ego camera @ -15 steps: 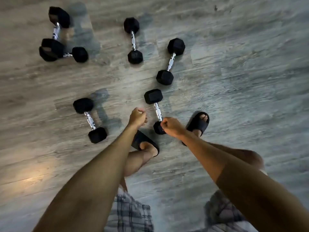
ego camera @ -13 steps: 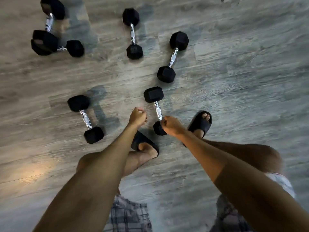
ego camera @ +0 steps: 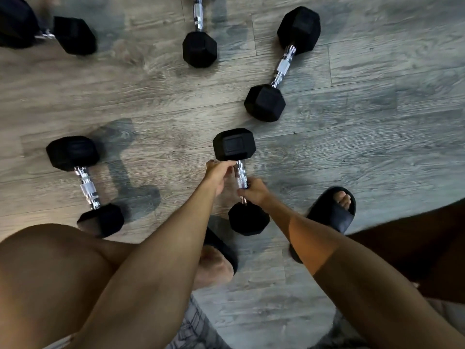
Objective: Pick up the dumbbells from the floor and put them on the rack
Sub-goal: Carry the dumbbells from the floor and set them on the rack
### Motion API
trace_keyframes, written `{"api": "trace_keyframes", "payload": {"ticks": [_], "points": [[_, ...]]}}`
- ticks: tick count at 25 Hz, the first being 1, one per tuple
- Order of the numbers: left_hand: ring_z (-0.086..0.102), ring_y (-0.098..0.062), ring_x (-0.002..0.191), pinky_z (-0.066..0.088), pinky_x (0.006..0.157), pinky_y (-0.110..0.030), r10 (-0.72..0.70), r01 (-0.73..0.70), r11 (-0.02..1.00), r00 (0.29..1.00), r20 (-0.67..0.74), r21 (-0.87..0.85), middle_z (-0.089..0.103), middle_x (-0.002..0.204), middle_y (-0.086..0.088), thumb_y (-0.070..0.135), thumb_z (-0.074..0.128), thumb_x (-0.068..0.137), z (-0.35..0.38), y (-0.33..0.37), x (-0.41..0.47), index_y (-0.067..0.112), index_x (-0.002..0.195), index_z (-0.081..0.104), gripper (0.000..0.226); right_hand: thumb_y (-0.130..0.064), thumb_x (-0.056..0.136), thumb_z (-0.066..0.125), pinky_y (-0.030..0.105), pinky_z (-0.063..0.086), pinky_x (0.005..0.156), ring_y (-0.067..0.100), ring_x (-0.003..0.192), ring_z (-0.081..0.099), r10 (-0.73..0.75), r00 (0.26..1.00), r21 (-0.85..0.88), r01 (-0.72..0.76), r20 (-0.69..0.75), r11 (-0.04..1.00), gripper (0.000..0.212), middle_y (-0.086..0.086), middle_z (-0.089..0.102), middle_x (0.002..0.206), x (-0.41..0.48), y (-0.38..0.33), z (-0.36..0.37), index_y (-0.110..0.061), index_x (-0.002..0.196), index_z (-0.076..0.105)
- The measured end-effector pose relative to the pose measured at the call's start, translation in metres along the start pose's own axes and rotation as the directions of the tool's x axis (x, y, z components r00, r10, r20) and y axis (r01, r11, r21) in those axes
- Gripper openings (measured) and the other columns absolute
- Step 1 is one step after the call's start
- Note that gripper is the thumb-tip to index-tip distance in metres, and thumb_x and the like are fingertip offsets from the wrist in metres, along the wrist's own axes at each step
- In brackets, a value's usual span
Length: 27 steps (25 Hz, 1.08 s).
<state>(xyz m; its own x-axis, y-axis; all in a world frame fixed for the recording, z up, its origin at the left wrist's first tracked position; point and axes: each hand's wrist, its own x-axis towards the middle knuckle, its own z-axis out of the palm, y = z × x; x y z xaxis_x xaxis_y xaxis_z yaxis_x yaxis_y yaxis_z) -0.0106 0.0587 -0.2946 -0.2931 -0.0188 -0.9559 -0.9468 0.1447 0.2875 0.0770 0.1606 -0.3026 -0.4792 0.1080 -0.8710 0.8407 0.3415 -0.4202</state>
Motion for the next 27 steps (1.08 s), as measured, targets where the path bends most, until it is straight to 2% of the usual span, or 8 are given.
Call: {"api": "trace_keyframes", "payload": {"ticks": [2,3,6,10,14,20,23,27], "points": [[0.06,-0.026,0.076,0.051,0.07,-0.034,-0.009,0.014,0.996,0.998,0.057,-0.094,0.066,0.085,-0.015,-0.007,0.065,0.076,0.012,-0.002,0.011,0.002,0.092,0.066,0.018,-0.003,0.079,0.072,0.038,0.054,0.077,0.023,0.079,0.061,-0.014,0.999,0.115,0.009,0.04,0.993,0.02,0.013,0.065,0.088,0.011,0.008,0.003,0.0,0.098,0.067],[0.062,-0.026,0.078,0.053,0.076,-0.037,-0.018,0.029,0.991,0.996,0.093,-0.127,0.067,0.087,-0.016,-0.008,0.065,0.075,0.016,-0.003,0.014,0.002,0.09,0.067,0.018,-0.001,0.081,0.071,0.033,0.054,0.071,0.023,0.074,0.061,-0.004,0.998,0.17,-0.007,0.063,0.985,0.022,0.016,0.064,0.088,0.014,0.009,0.004,0.007,0.101,0.066],[0.064,-0.024,0.086,0.051,0.095,-0.041,-0.054,0.076,0.986,0.988,0.144,-0.149,0.068,0.094,-0.015,-0.005,0.069,0.076,0.025,-0.006,0.022,-0.003,0.11,0.067,0.034,-0.003,0.089,0.062,0.016,0.049,0.058,0.018,0.072,0.059,-0.03,0.995,0.175,0.012,0.098,0.985,0.02,0.013,0.062,0.089,0.015,0.005,0.005,0.007,0.106,0.064],[0.059,-0.015,0.061,0.056,0.058,-0.024,-0.018,0.018,0.985,1.0,0.003,-0.169,0.063,0.075,-0.008,-0.01,0.067,0.079,0.038,-0.01,0.02,-0.009,0.129,0.051,0.052,-0.01,0.093,0.051,0.013,0.04,0.046,0.018,0.076,0.055,-0.032,0.998,0.078,0.027,0.058,0.997,0.012,0.007,0.059,0.082,0.012,0.001,0.005,-0.01,0.087,0.062],[0.06,-0.007,0.042,0.051,0.045,-0.018,-0.029,0.028,0.955,1.0,-0.002,-0.296,0.065,0.059,-0.002,-0.013,0.061,0.084,0.035,-0.01,-0.014,-0.001,0.1,0.061,0.019,-0.009,0.088,0.057,0.021,0.042,0.047,0.014,0.058,0.054,-0.058,0.996,-0.007,0.059,0.073,0.998,0.008,0.007,0.06,0.073,-0.008,0.001,0.0,-0.009,0.08,0.06],[0.054,-0.009,0.06,0.049,0.049,-0.016,-0.058,0.051,0.907,0.998,-0.004,-0.417,0.058,0.057,0.001,-0.007,0.056,0.09,0.036,0.004,-0.133,0.008,0.078,0.059,0.019,-0.004,0.083,0.056,0.03,0.039,0.048,0.016,0.047,0.048,-0.044,0.99,-0.052,0.052,0.134,0.997,0.024,0.003,0.051,0.059,-0.11,-0.033,-0.04,-0.018,0.065,0.047],[0.057,-0.007,0.049,0.047,0.057,-0.018,-0.038,0.027,0.897,0.999,-0.015,-0.441,0.059,0.059,0.0,-0.008,0.055,0.09,0.041,0.024,-0.211,0.007,0.079,0.059,0.018,-0.005,0.08,0.058,0.028,0.039,0.047,0.018,0.048,0.047,-0.013,0.991,-0.023,0.016,0.132,1.0,0.017,0.004,0.05,0.059,-0.18,-0.06,-0.068,-0.016,0.071,0.049],[0.051,-0.01,0.058,0.045,0.054,-0.019,0.005,-0.007,0.921,1.0,-0.004,-0.39,0.058,0.051,0.002,-0.009,0.054,0.09,0.059,0.07,-0.351,0.007,0.074,0.058,0.022,-0.008,0.081,0.059,0.023,0.042,0.045,0.018,0.051,0.052,-0.024,0.989,-0.003,0.025,0.145,1.0,0.011,0.007,0.055,0.065,-0.306,-0.109,-0.13,-0.013,0.075,0.052]]}}
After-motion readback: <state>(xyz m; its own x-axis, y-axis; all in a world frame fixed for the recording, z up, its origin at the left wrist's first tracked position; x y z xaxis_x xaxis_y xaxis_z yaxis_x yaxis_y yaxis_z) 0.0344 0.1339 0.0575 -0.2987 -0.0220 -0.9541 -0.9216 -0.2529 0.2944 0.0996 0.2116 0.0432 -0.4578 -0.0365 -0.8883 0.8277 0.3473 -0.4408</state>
